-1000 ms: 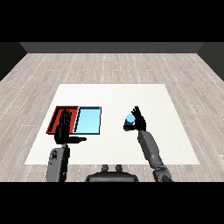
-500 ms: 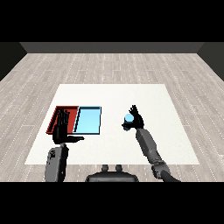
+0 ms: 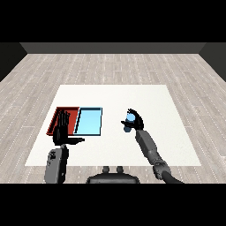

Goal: Pick the blue can and put it in the blue box

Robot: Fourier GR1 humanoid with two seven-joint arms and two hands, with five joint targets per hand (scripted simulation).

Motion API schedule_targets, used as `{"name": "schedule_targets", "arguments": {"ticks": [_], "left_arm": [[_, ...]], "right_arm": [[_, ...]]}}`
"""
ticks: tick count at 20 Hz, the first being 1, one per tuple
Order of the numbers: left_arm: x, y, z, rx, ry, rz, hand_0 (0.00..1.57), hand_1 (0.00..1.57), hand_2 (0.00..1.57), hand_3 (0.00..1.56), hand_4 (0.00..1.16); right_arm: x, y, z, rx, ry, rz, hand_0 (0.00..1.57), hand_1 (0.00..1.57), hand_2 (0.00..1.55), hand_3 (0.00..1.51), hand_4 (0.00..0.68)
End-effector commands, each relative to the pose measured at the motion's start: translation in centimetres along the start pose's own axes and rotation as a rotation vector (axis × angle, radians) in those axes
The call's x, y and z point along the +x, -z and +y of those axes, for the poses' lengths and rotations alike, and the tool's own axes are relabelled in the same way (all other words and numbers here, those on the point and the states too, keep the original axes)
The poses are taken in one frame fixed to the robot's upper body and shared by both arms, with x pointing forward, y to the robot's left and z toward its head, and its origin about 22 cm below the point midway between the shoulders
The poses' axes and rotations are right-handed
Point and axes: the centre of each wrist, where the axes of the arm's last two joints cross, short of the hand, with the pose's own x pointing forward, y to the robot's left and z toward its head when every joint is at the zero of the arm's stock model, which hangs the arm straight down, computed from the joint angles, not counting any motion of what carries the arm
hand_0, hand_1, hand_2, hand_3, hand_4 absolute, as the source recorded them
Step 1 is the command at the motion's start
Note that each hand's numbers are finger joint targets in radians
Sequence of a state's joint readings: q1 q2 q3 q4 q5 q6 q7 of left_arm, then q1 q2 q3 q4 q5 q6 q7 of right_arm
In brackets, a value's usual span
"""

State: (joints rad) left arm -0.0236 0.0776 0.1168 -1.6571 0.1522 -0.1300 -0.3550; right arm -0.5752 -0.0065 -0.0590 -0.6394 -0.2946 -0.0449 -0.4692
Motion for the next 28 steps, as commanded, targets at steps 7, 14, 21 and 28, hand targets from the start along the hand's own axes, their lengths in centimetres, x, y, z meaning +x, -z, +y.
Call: {"name": "schedule_targets", "arguments": {"ticks": [7, 14, 21, 28], "left_arm": [[-0.4, 0.7, 0.4, -0.014, -0.017, 0.019, 0.0, 0.0, 0.0, 0.0, 0.0], [0.1, 0.5, -1.4, -0.064, 0.038, 0.048, 0.0, 0.0, 0.0, 0.0, 0.0], [-1.4, -1.6, -5.2, -0.129, -0.017, 0.111, 0.0, 0.0, 0.0, 0.0, 0.0], [-3.0, 1.5, -7.5, -0.198, -0.022, 0.182, 0.0, 0.0, 0.0, 0.0, 0.0]], "right_arm": [[0.6, 2.0, 2.7, -0.09, -0.177, 0.025, 1.5, 1.5, 1.48, 1.44, 0.617], [4.5, 0.9, 0.4, -0.045, -0.208, -0.084, 1.42, 1.42, 1.45, 1.4, 0.624], [9.8, 2.8, 2.1, 0.008, -0.297, -0.195, 1.43, 1.43, 1.45, 1.39, 0.622], [10.9, -1.1, 4.0, 0.021, -0.308, -0.255, 1.44, 1.44, 1.44, 1.41, 0.62]]}}
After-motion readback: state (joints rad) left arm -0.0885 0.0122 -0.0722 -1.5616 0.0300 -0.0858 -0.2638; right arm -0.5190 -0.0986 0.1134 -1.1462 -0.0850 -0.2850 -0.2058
